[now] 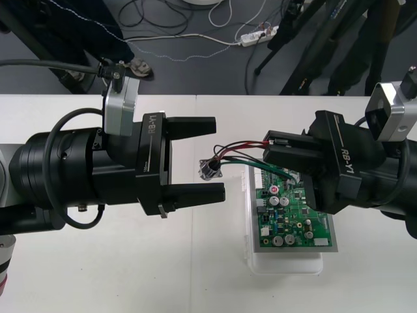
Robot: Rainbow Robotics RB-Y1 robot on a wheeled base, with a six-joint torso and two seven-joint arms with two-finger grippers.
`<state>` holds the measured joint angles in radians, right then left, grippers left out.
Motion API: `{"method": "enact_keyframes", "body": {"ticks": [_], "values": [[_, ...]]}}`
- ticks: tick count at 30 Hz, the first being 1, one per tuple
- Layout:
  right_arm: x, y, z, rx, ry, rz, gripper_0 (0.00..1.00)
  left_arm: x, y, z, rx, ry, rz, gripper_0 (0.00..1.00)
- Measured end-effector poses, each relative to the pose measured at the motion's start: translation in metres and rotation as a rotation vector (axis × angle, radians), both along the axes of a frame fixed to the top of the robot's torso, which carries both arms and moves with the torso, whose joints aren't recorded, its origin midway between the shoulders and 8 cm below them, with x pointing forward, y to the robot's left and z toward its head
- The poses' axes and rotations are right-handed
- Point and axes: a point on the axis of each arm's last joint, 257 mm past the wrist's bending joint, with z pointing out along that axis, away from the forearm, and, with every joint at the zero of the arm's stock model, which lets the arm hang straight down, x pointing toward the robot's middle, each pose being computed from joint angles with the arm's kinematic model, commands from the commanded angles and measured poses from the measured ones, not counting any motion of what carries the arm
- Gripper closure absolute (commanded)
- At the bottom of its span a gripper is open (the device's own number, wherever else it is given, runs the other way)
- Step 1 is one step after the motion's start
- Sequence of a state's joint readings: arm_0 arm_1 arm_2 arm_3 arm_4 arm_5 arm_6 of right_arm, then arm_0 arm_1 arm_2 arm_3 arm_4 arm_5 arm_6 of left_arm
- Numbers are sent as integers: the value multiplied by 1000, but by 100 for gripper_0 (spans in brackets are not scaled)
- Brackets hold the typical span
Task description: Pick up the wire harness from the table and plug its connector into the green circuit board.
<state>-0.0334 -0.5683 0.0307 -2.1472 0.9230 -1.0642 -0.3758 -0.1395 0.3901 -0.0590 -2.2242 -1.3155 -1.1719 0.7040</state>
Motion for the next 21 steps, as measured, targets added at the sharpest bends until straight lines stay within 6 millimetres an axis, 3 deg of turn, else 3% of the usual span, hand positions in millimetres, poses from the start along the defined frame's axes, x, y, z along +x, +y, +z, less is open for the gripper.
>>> {"method": "enact_keyframes", "body": {"ticks": [9,21], "values": [[-3,17,-11,-22,-1,0,100,1,-2,8,18,-55,-10,0],[-5,24,-11,-11,-2,3,100,2,-2,5,38,-59,-12,0]]}}
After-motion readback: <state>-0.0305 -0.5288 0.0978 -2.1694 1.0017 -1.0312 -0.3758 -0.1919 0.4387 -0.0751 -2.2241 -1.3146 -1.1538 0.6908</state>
